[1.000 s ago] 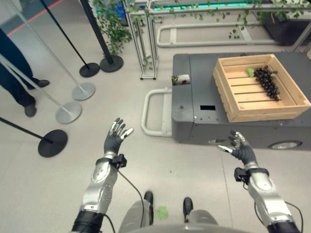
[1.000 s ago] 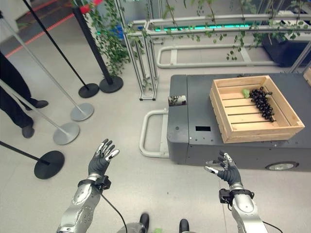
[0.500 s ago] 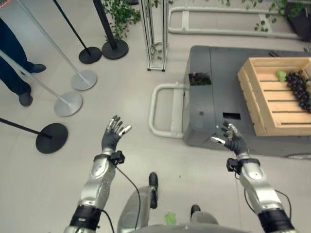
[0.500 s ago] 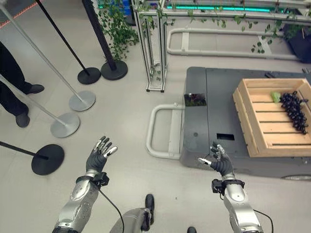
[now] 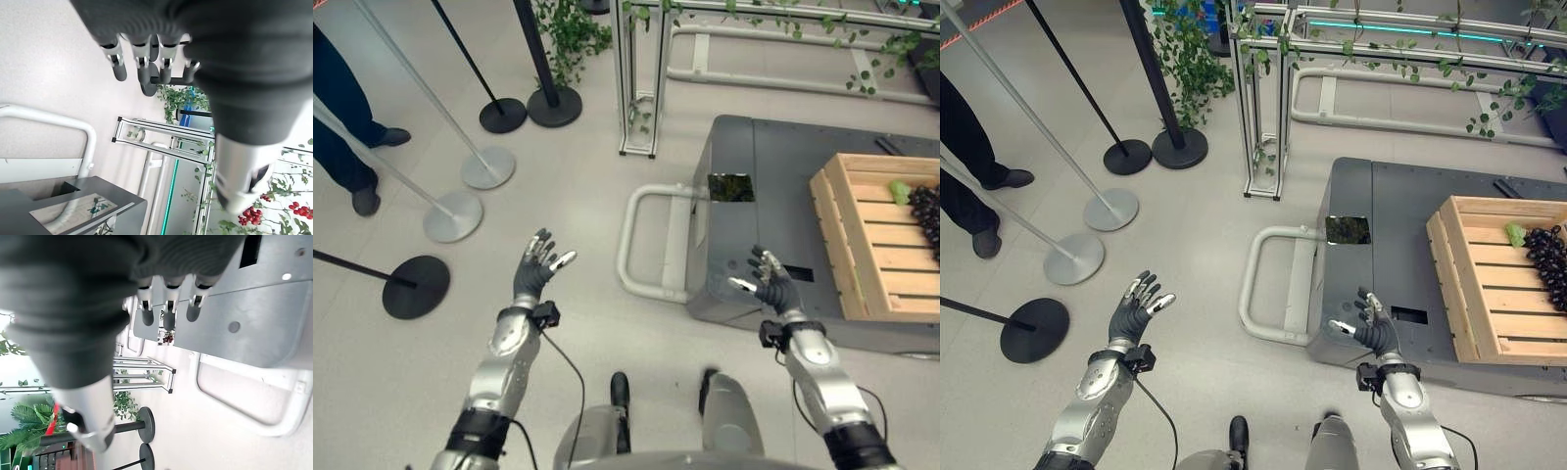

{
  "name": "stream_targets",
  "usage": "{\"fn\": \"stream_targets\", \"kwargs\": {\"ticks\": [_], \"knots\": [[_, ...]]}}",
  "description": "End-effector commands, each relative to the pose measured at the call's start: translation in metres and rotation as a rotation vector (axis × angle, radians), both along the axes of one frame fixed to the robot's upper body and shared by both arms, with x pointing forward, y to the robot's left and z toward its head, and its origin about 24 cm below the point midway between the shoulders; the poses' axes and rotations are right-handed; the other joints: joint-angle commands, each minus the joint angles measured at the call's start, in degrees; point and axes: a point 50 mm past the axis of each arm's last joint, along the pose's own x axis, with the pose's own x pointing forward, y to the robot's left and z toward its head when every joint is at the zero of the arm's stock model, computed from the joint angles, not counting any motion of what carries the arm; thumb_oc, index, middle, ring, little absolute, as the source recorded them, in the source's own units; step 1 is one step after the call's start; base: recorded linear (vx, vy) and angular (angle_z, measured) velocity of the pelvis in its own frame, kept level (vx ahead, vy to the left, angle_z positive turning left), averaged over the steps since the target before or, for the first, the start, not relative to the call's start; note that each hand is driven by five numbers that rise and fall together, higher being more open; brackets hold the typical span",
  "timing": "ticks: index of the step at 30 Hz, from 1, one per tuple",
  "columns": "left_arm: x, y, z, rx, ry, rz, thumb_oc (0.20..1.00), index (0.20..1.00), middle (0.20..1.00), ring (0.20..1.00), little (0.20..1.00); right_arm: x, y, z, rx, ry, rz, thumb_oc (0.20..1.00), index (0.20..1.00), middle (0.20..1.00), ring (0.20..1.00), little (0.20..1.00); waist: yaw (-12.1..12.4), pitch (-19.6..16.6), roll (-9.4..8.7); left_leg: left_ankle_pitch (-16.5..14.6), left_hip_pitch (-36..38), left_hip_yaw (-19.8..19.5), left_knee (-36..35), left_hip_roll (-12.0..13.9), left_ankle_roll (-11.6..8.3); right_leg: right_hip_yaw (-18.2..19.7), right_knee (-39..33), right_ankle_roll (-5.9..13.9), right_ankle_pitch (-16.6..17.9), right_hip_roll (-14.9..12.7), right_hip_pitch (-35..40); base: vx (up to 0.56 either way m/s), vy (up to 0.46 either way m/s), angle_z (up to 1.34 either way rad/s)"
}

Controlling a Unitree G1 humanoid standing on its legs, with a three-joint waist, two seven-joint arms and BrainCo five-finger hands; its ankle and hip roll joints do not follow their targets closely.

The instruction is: Pick up the fruits from the basket on one side to the basket on the other side

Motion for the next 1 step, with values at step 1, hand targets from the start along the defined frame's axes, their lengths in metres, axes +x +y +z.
{"fn": "stream_targets", "kwargs": {"ticks": [1], "knots": [[-0.0038, -0.0002, 0.0090, 0.009, -0.071, -0.015, 1.000, 1.000, 1.000, 1.000, 1.000, 0.0056, -0.0027, 0.0127, -0.018, -0.062, 0.021, 1.000, 1.000, 1.000, 1.000, 1.000, 0.61, -4.62, -0.43, -0.04, -3.83, -1.56, -1.40, 1.26, -3.34, -0.90, 0.77, 1.16, -6.11, 2.34, 6.02, 0.09, -0.109, 0.44]]}}
